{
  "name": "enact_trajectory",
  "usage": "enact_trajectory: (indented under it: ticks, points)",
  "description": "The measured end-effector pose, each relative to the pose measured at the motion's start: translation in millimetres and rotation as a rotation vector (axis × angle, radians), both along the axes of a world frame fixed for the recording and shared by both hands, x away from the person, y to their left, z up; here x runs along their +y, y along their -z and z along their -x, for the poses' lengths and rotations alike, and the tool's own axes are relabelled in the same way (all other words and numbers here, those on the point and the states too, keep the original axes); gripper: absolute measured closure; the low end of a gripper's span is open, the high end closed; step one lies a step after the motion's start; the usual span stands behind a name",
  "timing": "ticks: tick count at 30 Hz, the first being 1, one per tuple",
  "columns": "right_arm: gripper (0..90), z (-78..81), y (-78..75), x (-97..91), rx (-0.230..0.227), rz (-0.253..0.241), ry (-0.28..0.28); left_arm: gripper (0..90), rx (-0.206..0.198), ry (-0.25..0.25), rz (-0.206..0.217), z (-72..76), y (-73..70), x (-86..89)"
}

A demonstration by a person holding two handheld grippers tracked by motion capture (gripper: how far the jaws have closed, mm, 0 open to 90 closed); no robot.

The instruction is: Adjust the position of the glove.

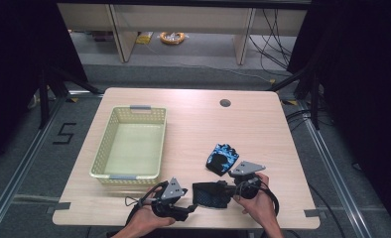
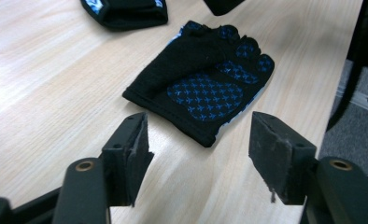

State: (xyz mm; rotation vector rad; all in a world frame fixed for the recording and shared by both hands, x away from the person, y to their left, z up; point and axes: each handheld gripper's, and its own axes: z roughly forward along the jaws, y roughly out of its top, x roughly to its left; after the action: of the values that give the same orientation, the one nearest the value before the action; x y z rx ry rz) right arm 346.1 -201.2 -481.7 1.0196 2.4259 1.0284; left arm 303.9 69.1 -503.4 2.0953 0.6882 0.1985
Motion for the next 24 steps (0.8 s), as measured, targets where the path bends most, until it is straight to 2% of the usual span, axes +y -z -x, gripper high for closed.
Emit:
enact_trajectory:
  ticks: [1, 2, 3, 4, 6, 7, 8, 9, 10, 11, 13, 14, 15, 16, 17, 18, 19, 20, 21, 24]
  points:
    - [48.5, -2.3, 0.4, 0.6, -0.003, -0.013, 0.003, 36.5, 0.012, -0.004, -0.015, 1.0, -1.1, 2.8]
    - [48.6, -4.6, 0.8, 1.1, -0.005, -0.019, 0.006, 35.9, 0.003, -0.007, -0.015, 0.9, -1.1, 4.7]
    - [49.3, -7.6, 1.3, 2.0, -0.006, -0.022, 0.012, 35.3, 0.018, -0.006, -0.014, 2.0, -1.0, 6.1]
    - [49.4, -10.0, 1.0, 2.0, -0.003, -0.011, 0.004, 35.0, 0.018, -0.017, -0.001, 2.8, -0.3, 6.6]
    - [50.3, -15.6, 1.2, 3.8, -0.02, 0.0, 0.008, 34.4, 0.023, -0.012, -0.007, 3.3, -0.4, 10.2]
    - [50.9, -18.8, 1.1, 4.6, -0.025, -0.001, 0.01, 34.1, 0.013, -0.011, -0.01, 3.4, -0.3, 11.6]
    - [51.2, -20.9, 0.6, 5.9, -0.006, -0.009, 0.019, 33.8, 0.029, -0.019, -0.023, 4.3, -0.8, 13.6]
    - [51.4, -25.8, 0.3, 5.8, -0.032, 0.001, 0.009, 33.6, 0.022, -0.028, 0.007, 5.3, -0.1, 13.3]
    - [51.5, -29.4, -0.4, 6.3, -0.031, 0.008, 0.01, 33.3, 0.028, -0.035, 0.0, 6.0, -0.9, 15.2]
    - [52.0, -32.7, -0.7, 7.1, -0.026, 0.009, 0.014, 33.0, 0.024, -0.011, -0.012, 5.2, -2.3, 18.1]
    - [53.5, -39.7, -0.3, 9.6, -0.034, -0.001, 0.014, 32.8, 0.03, -0.037, -0.013, 7.0, -2.1, 20.3]
    - [54.4, -42.6, -0.9, 10.4, -0.026, 0.007, 0.01, 32.8, 0.022, -0.034, 0.001, 8.1, -2.2, 21.4]
    - [55.5, -46.1, 0.4, 12.1, -0.023, -0.011, 0.015, 32.7, 0.02, -0.037, -0.003, 8.5, -2.1, 22.3]
    - [55.9, -48.6, 1.3, 12.7, -0.025, -0.014, 0.012, 32.6, 0.027, -0.038, -0.036, 8.1, -2.1, 25.3]
    - [56.0, -51.5, 1.8, 14.1, -0.012, -0.008, 0.01, 32.5, 0.031, -0.044, -0.01, 9.2, -1.5, 24.7]
    - [56.5, -52.5, 1.9, 14.9, -0.001, 0.002, 0.015, 32.5, 0.027, -0.041, -0.011, 9.1, -1.2, 25.5]
    - [57.4, -54.5, 2.8, 16.2, 0.008, 0.001, 0.017, 32.5, 0.04, -0.048, -0.021, 9.6, -1.0, 27.0]
    - [57.9, -56.9, 3.7, 16.9, 0.008, 0.009, 0.012, 32.5, 0.032, -0.037, -0.021, 8.9, -0.5, 27.8]
    - [58.2, -59.8, 5.4, 17.8, -0.007, 0.01, 0.01, 32.5, 0.043, -0.039, -0.017, 9.3, -0.4, 28.1]
    - [58.5, -65.5, 8.3, 20.3, 0.014, 0.017, 0.008, 32.2, 0.041, -0.036, -0.035, 9.6, -0.1, 30.0]
